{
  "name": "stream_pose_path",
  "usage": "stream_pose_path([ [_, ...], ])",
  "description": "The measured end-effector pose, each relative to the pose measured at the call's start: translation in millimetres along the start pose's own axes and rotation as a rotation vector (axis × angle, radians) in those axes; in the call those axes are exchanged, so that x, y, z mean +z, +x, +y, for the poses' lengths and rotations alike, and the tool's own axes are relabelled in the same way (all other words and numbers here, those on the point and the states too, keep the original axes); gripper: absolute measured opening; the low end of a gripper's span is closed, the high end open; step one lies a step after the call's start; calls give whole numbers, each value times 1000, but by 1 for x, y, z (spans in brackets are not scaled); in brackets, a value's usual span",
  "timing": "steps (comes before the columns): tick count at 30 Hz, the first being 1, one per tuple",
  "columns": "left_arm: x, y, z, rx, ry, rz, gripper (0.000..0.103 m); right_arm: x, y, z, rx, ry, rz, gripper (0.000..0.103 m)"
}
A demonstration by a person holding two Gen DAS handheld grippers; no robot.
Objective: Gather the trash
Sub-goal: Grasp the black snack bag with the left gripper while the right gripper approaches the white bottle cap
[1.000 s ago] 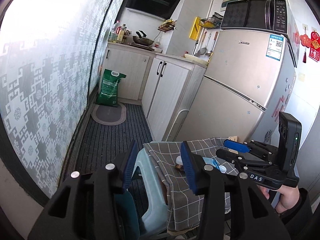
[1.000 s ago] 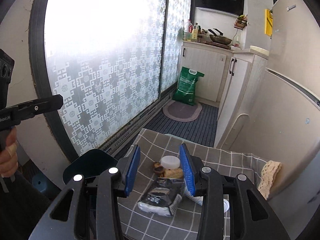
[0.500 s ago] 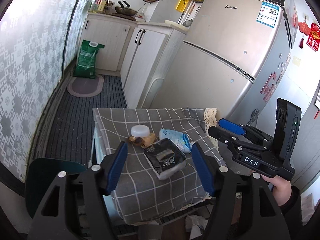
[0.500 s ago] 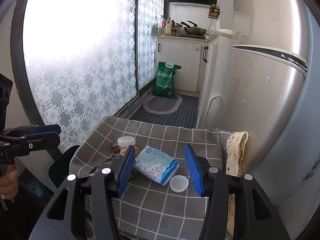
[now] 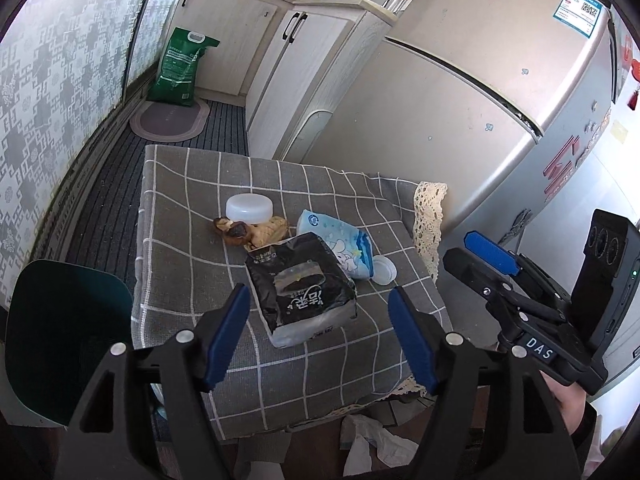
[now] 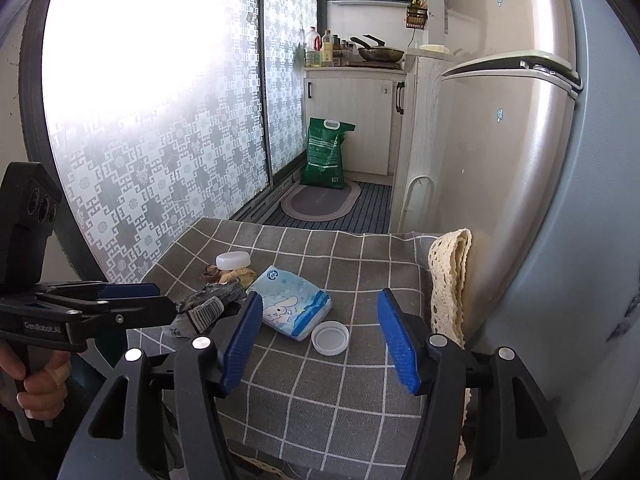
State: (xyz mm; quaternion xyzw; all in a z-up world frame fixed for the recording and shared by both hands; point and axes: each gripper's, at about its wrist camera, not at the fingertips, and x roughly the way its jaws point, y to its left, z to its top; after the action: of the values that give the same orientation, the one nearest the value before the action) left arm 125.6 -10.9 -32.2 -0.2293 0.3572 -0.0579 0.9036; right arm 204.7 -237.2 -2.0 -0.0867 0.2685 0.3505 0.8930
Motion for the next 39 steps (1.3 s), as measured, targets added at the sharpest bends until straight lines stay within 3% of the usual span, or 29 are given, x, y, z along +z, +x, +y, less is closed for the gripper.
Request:
stream_pose_path([
  [14,-5,21,0,82,-52,-26,75,-13,-6,-30,3,69,-3,67],
  [21,-2,28,3,118,-80,-49,75,-27,7,-45,129,168,56,67],
  [25,0,33,7,130,-102,-48,75,-33,14,-47,137,179,92,55],
  [34,1,44,-1,184,-48,-60,74,-37,20,-37,114,111,116,49],
  [36,1,46,-2,184,-37,-60,63,-39,22,-35,105,85,123,49],
  [39,1,43,0,181,-43,-66,55,-40,25,-30,83,35,125,49],
])
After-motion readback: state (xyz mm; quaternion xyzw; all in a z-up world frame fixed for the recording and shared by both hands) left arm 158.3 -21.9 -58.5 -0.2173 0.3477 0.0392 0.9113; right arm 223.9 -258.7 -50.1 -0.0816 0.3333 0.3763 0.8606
